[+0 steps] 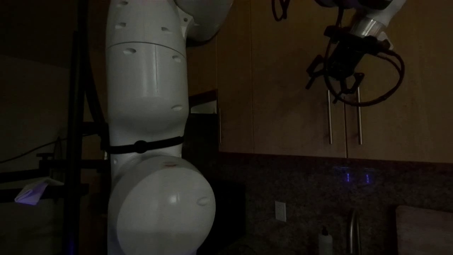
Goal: Open the third cabinet door from the right
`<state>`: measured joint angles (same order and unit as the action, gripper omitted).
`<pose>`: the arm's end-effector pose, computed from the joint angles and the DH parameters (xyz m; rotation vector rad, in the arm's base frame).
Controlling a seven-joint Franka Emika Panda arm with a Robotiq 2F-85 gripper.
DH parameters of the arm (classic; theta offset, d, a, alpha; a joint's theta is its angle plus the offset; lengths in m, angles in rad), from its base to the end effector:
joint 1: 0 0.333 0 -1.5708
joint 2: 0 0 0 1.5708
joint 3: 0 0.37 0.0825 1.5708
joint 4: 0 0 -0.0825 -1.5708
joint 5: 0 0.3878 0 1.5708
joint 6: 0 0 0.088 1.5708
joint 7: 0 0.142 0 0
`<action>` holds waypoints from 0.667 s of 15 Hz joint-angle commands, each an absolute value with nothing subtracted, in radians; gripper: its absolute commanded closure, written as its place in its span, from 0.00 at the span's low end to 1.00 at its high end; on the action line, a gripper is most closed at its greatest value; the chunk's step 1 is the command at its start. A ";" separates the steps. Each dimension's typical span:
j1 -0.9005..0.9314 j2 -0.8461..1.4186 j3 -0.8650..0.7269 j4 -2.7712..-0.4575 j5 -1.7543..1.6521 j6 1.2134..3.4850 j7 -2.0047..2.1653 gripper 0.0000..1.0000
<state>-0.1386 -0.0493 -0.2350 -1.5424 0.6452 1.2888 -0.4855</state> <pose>0.4991 -0.0960 0.6947 -2.4518 -0.2872 -0.1149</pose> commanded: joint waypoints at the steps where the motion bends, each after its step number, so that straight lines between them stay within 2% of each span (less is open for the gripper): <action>1: -0.205 -0.080 -0.279 -1.586 0.759 1.378 -0.532 0.00; 6: -0.193 -0.153 -0.247 -1.727 0.766 1.615 -0.691 0.00; 7: -0.184 -0.159 -0.236 -1.722 0.758 1.633 -0.701 0.00; 8: -0.202 -0.090 -0.263 -1.645 0.777 1.555 -0.654 0.00; 10: -0.185 -0.112 -0.245 -1.668 0.774 1.591 -0.665 0.00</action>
